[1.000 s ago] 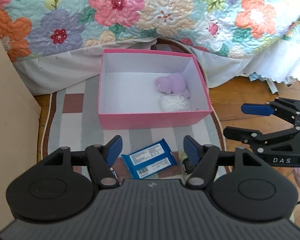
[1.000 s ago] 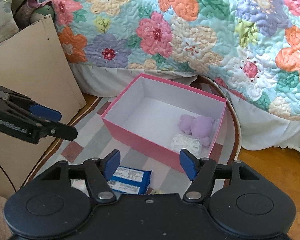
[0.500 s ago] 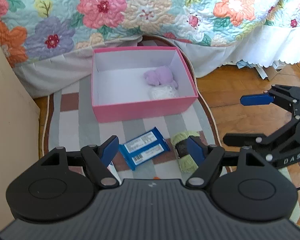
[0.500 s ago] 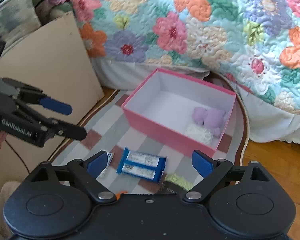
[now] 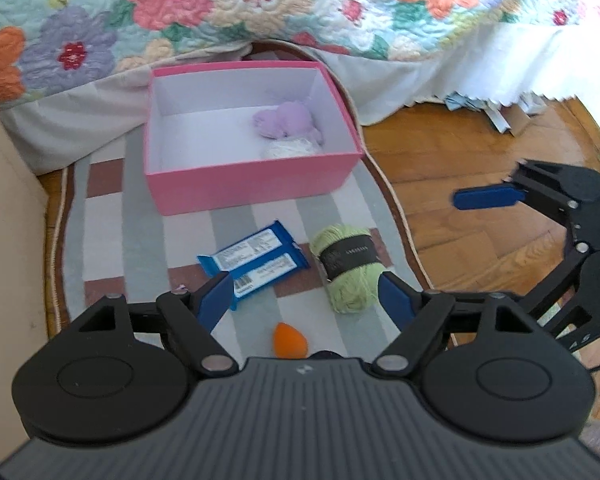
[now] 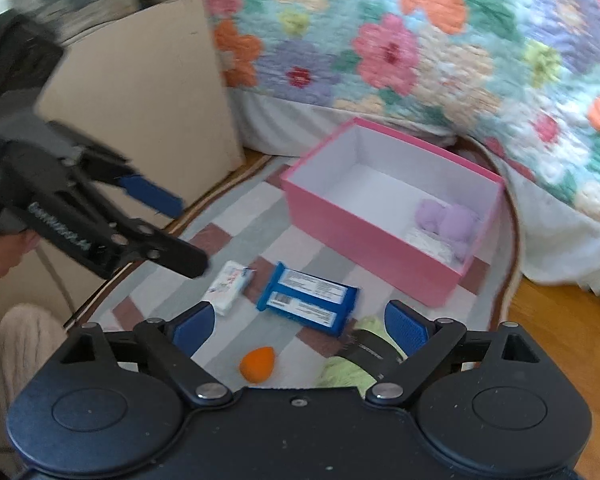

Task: Organize objects
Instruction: 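Move the left tool toward the green yarn ball on the rug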

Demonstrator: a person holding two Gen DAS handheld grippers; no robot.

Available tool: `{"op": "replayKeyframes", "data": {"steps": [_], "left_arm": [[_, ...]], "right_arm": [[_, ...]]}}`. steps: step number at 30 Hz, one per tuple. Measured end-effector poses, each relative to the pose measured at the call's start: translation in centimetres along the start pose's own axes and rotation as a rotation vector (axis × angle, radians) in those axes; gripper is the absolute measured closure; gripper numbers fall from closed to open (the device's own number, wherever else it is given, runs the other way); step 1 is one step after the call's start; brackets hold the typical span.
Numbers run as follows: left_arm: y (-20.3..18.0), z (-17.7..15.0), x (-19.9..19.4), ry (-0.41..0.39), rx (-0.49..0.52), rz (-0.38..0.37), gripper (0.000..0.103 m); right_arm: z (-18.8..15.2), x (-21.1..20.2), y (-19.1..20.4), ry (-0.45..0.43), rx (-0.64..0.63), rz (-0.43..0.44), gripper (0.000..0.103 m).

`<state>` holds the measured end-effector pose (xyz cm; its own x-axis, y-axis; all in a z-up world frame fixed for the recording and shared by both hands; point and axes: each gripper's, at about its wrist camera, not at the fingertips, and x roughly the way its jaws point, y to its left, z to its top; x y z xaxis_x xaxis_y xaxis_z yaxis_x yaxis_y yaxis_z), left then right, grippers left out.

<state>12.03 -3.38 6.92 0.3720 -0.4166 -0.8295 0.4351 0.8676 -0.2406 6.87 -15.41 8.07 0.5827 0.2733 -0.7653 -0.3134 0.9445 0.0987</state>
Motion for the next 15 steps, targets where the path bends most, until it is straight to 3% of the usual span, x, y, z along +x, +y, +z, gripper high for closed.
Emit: {"op": "replayKeyframes", "data": {"steps": [10,15], "left_arm": [[-0.7,-2.3,3.3,0.061,-0.014,-0.026,0.024],[-1.6,-3.1,6.3,0.081,0.022,-0.003,0.023]], "right_arm": [[-2.7,1.0,1.0,-0.016,-0.069,0.026,0.009],[-4.0,1.8,1.6,-0.031,-0.129,-0.007,0.009]]}}
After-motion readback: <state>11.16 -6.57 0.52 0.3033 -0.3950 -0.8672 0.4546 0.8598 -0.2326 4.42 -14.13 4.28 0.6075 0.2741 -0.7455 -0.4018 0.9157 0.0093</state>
